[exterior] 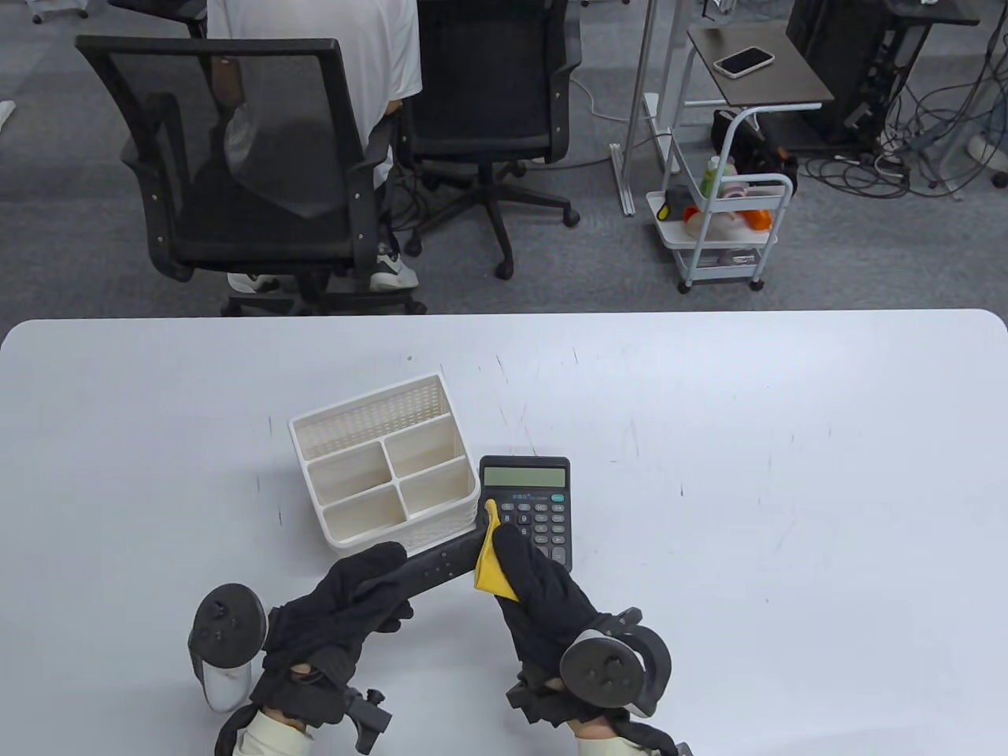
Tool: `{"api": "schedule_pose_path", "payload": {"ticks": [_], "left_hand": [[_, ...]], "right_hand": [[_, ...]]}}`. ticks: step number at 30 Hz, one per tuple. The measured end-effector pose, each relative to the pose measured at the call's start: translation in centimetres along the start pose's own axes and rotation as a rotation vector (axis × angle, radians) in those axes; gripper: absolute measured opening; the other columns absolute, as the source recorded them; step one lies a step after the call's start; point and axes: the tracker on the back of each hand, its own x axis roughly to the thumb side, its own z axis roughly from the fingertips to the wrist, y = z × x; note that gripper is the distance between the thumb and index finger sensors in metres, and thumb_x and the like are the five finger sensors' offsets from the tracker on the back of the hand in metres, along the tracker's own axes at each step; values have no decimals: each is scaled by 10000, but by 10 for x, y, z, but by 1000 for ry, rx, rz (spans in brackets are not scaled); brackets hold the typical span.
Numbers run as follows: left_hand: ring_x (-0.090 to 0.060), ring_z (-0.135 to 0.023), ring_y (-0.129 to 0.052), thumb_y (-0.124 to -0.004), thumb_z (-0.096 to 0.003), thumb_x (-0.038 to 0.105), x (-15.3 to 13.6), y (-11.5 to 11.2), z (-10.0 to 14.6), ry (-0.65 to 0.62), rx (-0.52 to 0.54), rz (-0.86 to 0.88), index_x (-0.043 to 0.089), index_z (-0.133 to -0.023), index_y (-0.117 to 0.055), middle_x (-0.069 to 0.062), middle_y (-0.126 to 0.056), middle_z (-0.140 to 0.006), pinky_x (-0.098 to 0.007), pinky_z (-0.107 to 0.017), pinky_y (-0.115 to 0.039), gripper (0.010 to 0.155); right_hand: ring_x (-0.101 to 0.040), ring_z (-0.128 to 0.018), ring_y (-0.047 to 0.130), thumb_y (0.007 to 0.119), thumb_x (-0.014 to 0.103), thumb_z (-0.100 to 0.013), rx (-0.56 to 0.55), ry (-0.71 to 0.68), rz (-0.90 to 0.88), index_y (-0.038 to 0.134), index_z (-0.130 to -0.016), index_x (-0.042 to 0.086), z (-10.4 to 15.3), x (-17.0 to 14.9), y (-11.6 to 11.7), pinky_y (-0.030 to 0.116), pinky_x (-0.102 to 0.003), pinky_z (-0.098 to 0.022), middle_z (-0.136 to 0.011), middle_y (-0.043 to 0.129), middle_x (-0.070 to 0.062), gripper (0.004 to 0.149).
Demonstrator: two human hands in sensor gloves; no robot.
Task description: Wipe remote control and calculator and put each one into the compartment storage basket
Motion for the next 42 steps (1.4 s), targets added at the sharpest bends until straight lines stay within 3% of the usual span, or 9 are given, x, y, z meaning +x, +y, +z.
{"api": "schedule_pose_path", "payload": {"ticks": [3, 8, 12, 16, 20, 27, 32, 37, 42], "left_hand": [[-172, -543, -1110, -865, -481, 278, 4, 1, 2, -25, 50, -55, 331, -921, -787, -117, -970, -837, -320, -380, -994, 450], [-176, -532, -1118, -868, -468, 273, 8, 1, 2, -106, 18, -132, 341, -906, -794, -103, -975, -837, -322, -373, -996, 449], [-176, -544, -1116, -873, -463, 274, 11, -6, 3, -154, 17, -143, 353, -900, -804, -92, -977, -841, -324, -382, -995, 449], [-175, -546, -1118, -876, -462, 279, 12, -10, 4, -153, 52, -202, 366, -895, -815, -82, -988, -840, -323, -383, -998, 446], [-167, -539, -1124, -875, -462, 285, 16, -9, 5, -178, 121, -344, 366, -894, -812, -76, -993, -833, -314, -375, -1004, 445], [-167, -547, -1121, -874, -462, 287, 11, -11, 2, -206, 26, -198, 374, -894, -812, -69, -986, -842, -313, -382, -1002, 445], [-168, -556, -1119, -876, -463, 288, 11, -13, 1, -176, 54, -171, 384, -891, -816, -62, -989, -846, -317, -390, -1000, 442], [-175, -558, -1117, -872, -469, 286, 22, -9, -4, -209, 106, -293, 376, -900, -808, -69, -986, -849, -321, -391, -996, 445], [-168, -567, -1103, -858, -492, 311, 34, -1, -29, -211, 199, -524, 379, -916, -806, -77, -968, -861, -315, -401, -986, 432]], "right_hand": [[-450, -785, 876, 717, 202, -574, 5, 4, -1, 629, -1062, -2, 0, 1, 1, 770, -554, -540, -972, 808, -277, 536], [-467, -842, 827, 711, 207, -578, -17, 17, -49, 610, -1073, 11, 3, 1, -2, 725, -597, -571, -1008, 774, -269, 541], [-483, -850, 813, 703, 214, -584, -32, 108, -148, 569, -1089, 12, 3, -4, -4, 725, -599, -572, -1026, 748, -277, 560], [-481, -814, 846, 703, 209, -585, -29, 190, -224, 580, -1083, -1, 3, -12, -5, 742, -594, -552, -996, 781, -284, 555], [-464, -811, 855, 706, 216, -584, -26, 163, -185, 595, -1079, -1, 3, -9, -5, 740, -589, -555, -981, 805, -267, 552], [-495, -873, 784, 696, 217, -589, -48, 176, -237, 560, -1092, 2, 3, -10, -4, 698, -618, -584, -1043, 719, -279, 564], [-484, -801, 856, 700, 214, -586, -50, 270, -363, 562, -1080, -41, 4, -20, -3, 754, -585, -542, -990, 776, -298, 572], [-437, -742, 911, 716, 203, -577, -39, 271, -354, 621, -1057, -41, 3, -22, -3, 780, -553, -520, -925, 844, -273, 546], [-416, -732, 920, 720, 200, -576, -58, 245, -360, 641, -1054, -18, 2, -19, -8, 781, -544, -519, -920, 862, -235, 532]]}}
